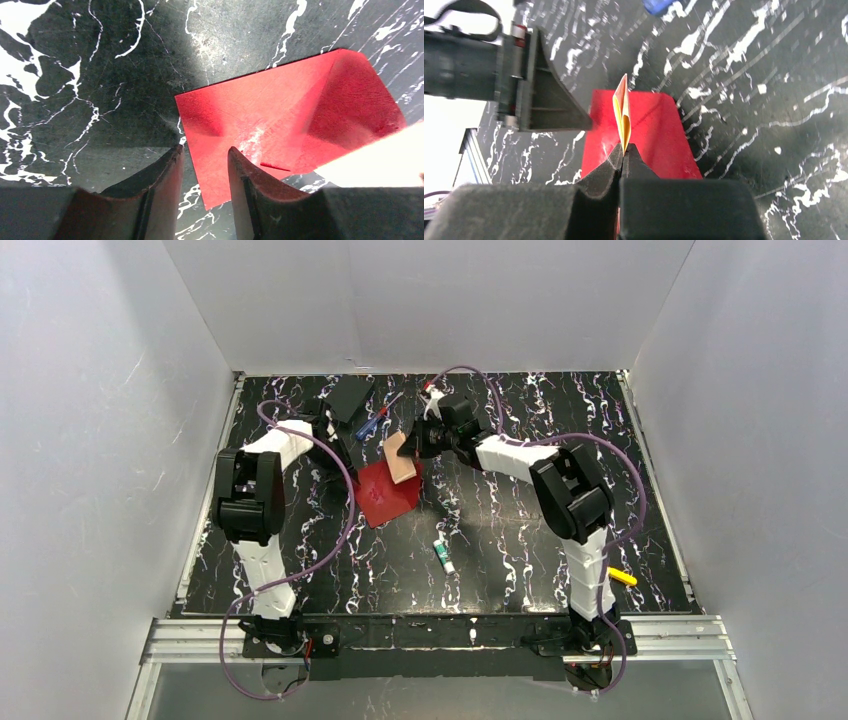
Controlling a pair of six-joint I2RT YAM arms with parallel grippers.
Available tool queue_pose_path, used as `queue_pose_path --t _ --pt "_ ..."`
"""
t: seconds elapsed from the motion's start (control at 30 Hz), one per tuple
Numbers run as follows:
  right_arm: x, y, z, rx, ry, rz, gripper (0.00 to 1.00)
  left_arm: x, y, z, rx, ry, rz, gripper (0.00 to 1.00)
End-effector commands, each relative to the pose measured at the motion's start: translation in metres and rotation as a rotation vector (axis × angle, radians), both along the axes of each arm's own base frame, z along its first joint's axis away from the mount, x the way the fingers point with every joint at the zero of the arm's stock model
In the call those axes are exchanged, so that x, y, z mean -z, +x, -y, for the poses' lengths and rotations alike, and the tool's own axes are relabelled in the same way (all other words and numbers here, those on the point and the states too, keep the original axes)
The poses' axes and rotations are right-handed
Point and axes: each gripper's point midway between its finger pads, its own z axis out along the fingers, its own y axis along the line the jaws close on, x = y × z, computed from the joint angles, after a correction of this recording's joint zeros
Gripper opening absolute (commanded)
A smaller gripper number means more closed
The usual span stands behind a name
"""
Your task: Place the letter into the envelope and seal it
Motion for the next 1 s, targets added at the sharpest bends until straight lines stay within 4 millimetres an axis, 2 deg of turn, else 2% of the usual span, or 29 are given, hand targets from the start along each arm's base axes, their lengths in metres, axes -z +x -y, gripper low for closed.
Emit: queue_pose_path --t 0.0,0.13,0.33,0.53,0.73,0.97 --pt "0.021 -0.005 0.002 0.008 -0.051 -0.123 0.01 -0.009 -0.011 0.013 -0.015 -0.117 -0.058 0.38" --pt "0.045 -0.010 0.005 0.012 -0.099 -0.204 0.01 0.000 -0.017 0.015 -0.046 -0.132 -0.108 0.44" --pt "0.059 -0.017 0.001 -0.030 -0.109 -0.178 0.01 0.012 -0.022 0.020 -0.070 -0.163 -0.161 0.45" --pt "0.074 -0.035 -0.002 -0.085 -0.114 -0.157 0.01 0.016 -0.026 0.020 -0.101 -0.158 -0.193 0.43" --pt "0.069 -0.039 0.009 0.008 -0.102 -0.176 0.01 0.020 -0.028 0.017 -0.158 -0.136 -0.206 0.34" --pt "0.055 -0.033 0.025 0.150 -0.093 -0.175 0.01 0.020 -0.026 0.010 -0.191 -0.101 -0.182 0.29"
